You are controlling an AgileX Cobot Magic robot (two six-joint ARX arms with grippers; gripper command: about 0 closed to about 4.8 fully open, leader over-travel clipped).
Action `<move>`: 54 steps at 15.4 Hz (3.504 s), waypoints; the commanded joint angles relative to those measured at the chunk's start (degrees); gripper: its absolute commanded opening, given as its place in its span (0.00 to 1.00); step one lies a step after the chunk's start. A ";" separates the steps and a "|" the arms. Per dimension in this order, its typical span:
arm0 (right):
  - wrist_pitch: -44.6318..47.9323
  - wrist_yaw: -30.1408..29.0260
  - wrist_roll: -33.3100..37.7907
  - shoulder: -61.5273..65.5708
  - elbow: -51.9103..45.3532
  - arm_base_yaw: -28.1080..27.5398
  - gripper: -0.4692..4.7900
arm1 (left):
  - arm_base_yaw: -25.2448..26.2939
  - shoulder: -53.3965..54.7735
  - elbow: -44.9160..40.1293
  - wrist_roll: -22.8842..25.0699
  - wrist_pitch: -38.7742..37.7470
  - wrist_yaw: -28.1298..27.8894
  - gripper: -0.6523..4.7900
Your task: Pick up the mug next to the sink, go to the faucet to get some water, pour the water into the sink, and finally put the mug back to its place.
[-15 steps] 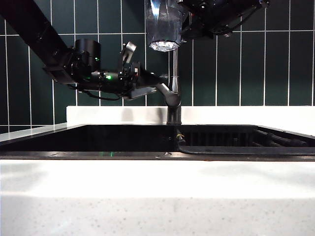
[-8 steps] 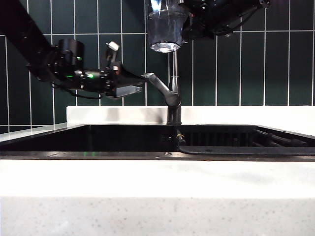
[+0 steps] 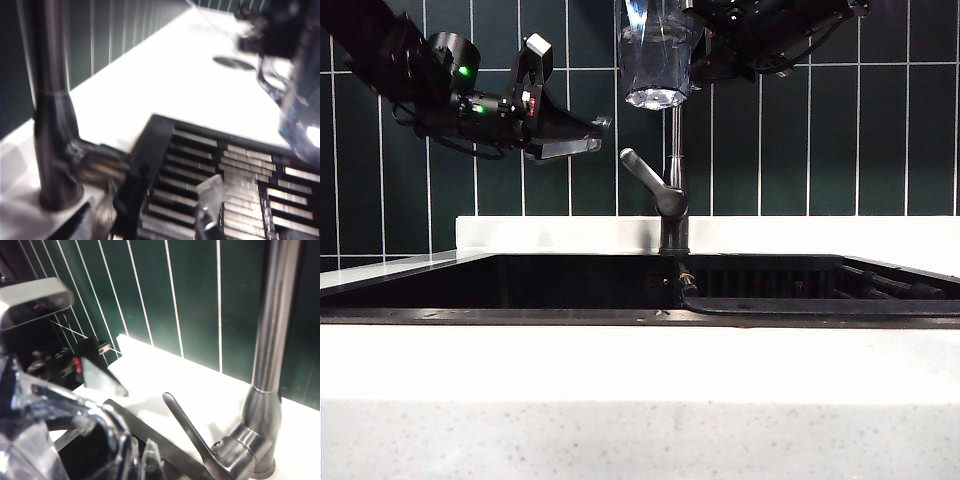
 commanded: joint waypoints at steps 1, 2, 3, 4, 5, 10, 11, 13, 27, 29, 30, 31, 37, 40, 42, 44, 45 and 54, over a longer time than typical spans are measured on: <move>1.11 -0.87 0.42 -0.57 0.33 0.09 0.08 | -0.07 -2.19 -0.11 18.60 -19.06 2.58 0.11; 0.81 -0.87 -0.11 -0.57 0.33 0.07 0.08 | -0.09 -2.51 -0.11 21.84 -22.80 2.78 0.11; 0.61 -0.85 -1.29 -0.57 0.33 0.07 0.08 | -0.09 -2.64 -0.11 25.99 -27.71 3.56 0.11; 0.52 -0.85 -2.08 -0.57 0.33 0.07 0.08 | -0.09 -2.67 -0.11 29.18 -31.87 4.61 0.11; 0.33 -0.87 -2.32 -0.57 0.31 0.07 0.08 | -0.07 -2.67 -0.11 31.63 -34.82 4.85 0.11; 1.66 -0.20 -3.34 -1.31 -3.23 0.07 0.08 | 0.31 -5.25 -0.09 42.80 -48.59 5.64 0.11; 1.44 -0.20 -3.34 -1.33 -3.26 0.07 0.08 | 0.37 -5.55 -0.09 39.71 -46.01 3.58 0.11; 1.46 -0.22 -3.34 -1.40 -3.26 0.07 0.08 | 0.57 -7.02 -0.17 23.45 -36.11 -12.57 0.11; -3.67 15.28 -20.00 -16.52 -17.70 -0.26 0.08 | -6.49 -57.16 -66.42 -13.27 30.27 -48.22 0.11; -8.22 21.46 -25.38 -19.87 -20.68 -0.26 0.08 | -9.25 -63.78 -71.30 -13.73 29.59 -50.88 0.11; -10.47 24.46 -28.81 -21.27 -21.68 -0.24 0.08 | -10.47 -66.51 -73.64 -15.26 29.64 -50.88 0.11; -12.33 26.99 -32.33 -22.14 -22.25 -0.11 0.08 | -10.73 -68.61 -75.43 -17.07 29.64 -50.84 0.11; -18.88 40.22 -52.81 -23.47 -22.25 2.89 0.08 | -11.65 -73.77 -82.12 -23.30 29.70 -44.63 0.11; -18.67 45.05 -59.43 -23.50 -22.21 4.42 0.08 | -11.65 -76.72 -84.39 -22.56 30.10 -44.85 0.11; -18.67 48.41 -62.07 -23.47 -22.23 4.46 0.08 | -11.65 -78.71 -85.31 -22.25 29.86 -44.83 0.11; -18.23 52.52 -67.58 -23.50 -22.23 4.46 0.08 | -11.65 -80.54 -85.33 -22.27 28.61 -44.81 0.11; -17.35 54.34 -70.25 -23.50 -22.21 4.46 0.08 | -11.65 -81.26 -85.33 -22.27 28.13 -44.81 0.11; -7.28 62.58 -96.72 -23.47 -22.16 12.35 0.08 | -11.65 -83.56 -85.33 -21.81 26.21 -44.00 0.11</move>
